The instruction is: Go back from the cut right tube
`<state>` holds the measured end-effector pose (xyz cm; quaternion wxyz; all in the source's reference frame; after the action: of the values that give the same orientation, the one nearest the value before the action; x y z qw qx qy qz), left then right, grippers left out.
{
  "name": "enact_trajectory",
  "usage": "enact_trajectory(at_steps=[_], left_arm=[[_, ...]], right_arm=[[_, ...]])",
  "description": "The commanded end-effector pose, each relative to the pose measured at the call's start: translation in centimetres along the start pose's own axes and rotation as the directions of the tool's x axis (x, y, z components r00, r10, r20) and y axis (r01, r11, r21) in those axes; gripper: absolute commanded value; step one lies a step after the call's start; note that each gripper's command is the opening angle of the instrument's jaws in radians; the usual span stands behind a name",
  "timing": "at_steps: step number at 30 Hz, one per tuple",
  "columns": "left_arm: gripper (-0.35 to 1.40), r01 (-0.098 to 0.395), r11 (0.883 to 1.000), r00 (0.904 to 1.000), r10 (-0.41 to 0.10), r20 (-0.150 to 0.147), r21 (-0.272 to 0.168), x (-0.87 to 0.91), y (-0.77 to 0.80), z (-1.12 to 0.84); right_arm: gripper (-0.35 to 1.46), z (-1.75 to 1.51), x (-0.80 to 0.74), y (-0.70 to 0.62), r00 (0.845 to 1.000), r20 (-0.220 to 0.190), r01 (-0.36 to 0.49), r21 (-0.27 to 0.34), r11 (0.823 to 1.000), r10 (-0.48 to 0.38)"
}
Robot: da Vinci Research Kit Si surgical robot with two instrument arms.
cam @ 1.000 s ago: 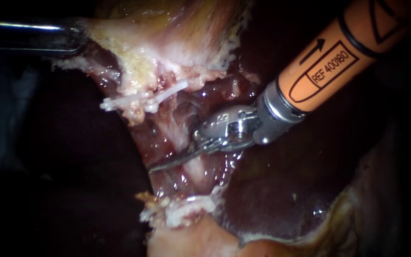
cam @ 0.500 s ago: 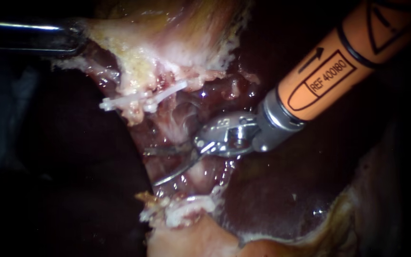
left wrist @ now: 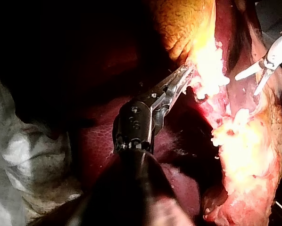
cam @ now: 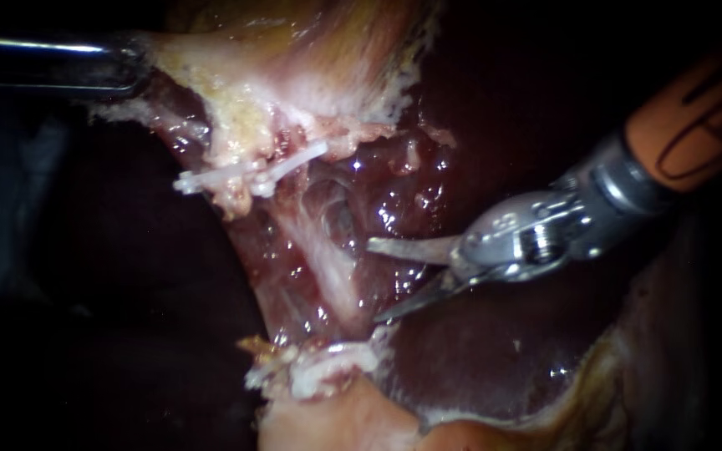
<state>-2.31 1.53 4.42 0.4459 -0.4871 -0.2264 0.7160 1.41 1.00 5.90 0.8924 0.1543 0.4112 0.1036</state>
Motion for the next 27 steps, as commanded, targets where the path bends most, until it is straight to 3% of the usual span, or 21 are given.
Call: enact_trajectory(at_steps=[1, 11, 19, 27], left_arm=[[-0.35, 0.0, 1.0, 1.0, 0.0, 0.0, 0.0, 0.0, 0.0, 0.0], [-0.35, -0.003, 1.0, 1.0, 0.003, -0.001, 0.003, -0.04, -0.05, 0.06], [-0.35, -0.011, 1.0, 0.9999, 0.011, -0.01, 0.012, -0.16, -0.19, 0.3], [-0.35, -0.016, 1.0, 0.9999, 0.016, 0.006, 0.013, -0.31, -0.29, 0.57]], right_arm=[[1.43, -0.07, -0.02, 0.02, 1.0, 0.002, -0.005, -0.003, 1.0, 0.005], [1.43, -0.25, -0.16, 0.09, 1.0, 0.012, -0.022, -0.016, 1.0, 0.023], [1.43, -0.28, -0.18, 0.11, 1.0, 0.011, -0.022, -0.015, 1.0, 0.022], [1.45, -0.31, -0.21, 0.13, 1.0, 0.011, -0.022, -0.014, 1.0, 0.022]])
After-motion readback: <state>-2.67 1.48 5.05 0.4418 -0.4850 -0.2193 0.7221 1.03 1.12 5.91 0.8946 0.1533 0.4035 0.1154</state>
